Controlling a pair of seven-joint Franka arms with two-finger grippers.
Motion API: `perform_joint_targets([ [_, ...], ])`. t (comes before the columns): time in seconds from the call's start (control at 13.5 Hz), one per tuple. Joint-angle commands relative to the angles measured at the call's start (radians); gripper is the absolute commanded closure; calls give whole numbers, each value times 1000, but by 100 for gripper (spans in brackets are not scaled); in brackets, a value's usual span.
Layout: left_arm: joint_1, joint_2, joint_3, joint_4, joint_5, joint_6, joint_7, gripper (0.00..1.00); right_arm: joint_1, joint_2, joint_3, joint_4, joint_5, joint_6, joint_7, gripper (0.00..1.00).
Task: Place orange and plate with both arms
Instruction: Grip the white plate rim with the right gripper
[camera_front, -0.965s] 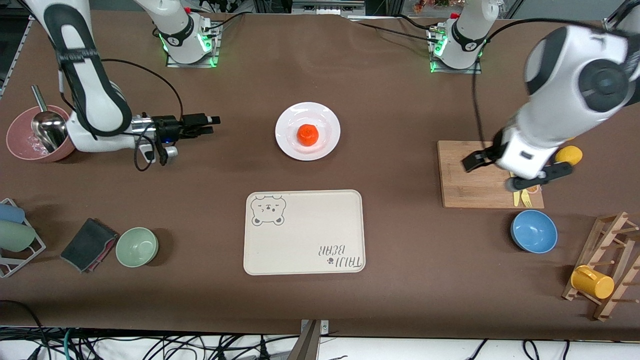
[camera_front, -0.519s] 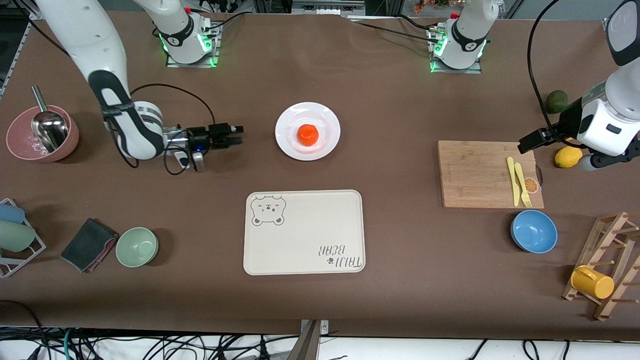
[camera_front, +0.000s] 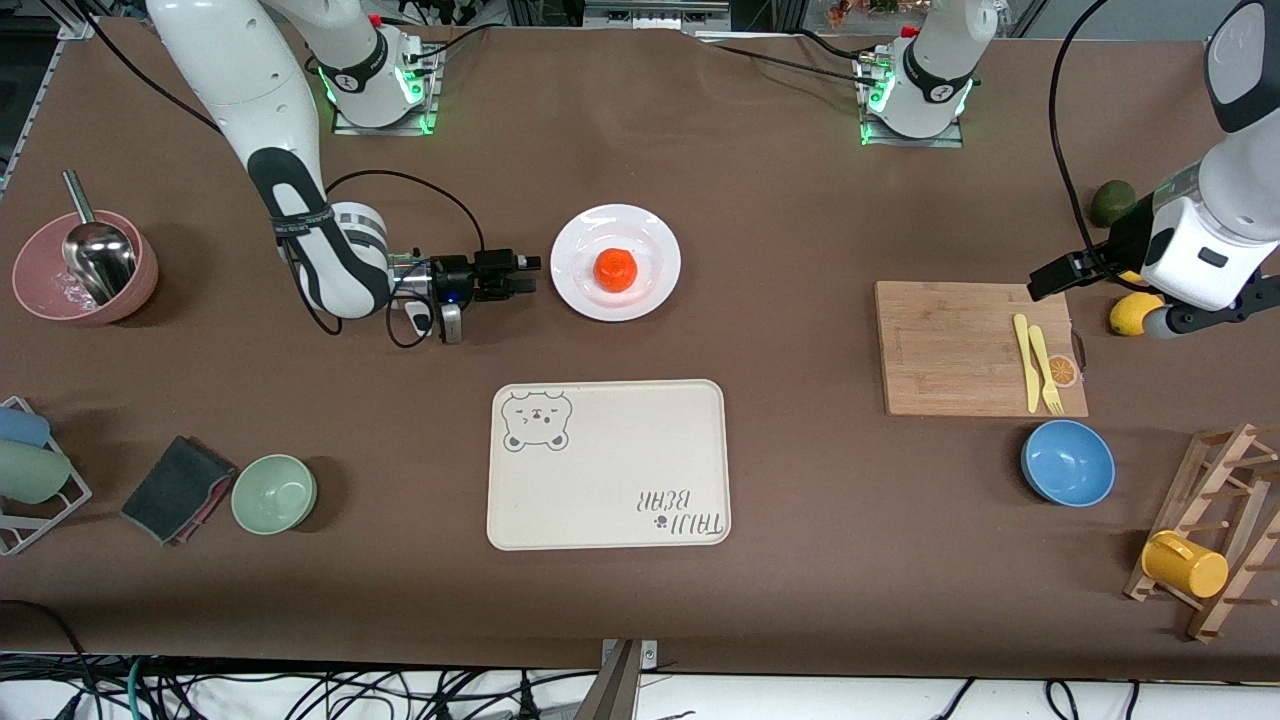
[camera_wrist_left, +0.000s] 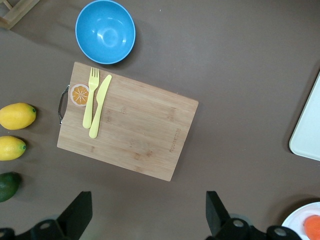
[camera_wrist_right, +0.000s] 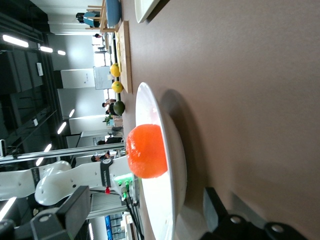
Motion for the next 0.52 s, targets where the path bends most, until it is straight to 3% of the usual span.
perform_joint_targets([
  [0.0, 5, -19, -1, 20, -22, -20, 20, 0, 48, -9, -2, 2, 34, 81, -6, 1],
  [0.22, 5, -19, -2, 20, -22, -47, 23, 0, 118, -14, -3, 11, 83, 176, -6, 3],
  [0.45, 1, -17, -4, 24, -35, -61, 23, 0, 165, -18, -3, 19, 104, 238, -6, 19],
])
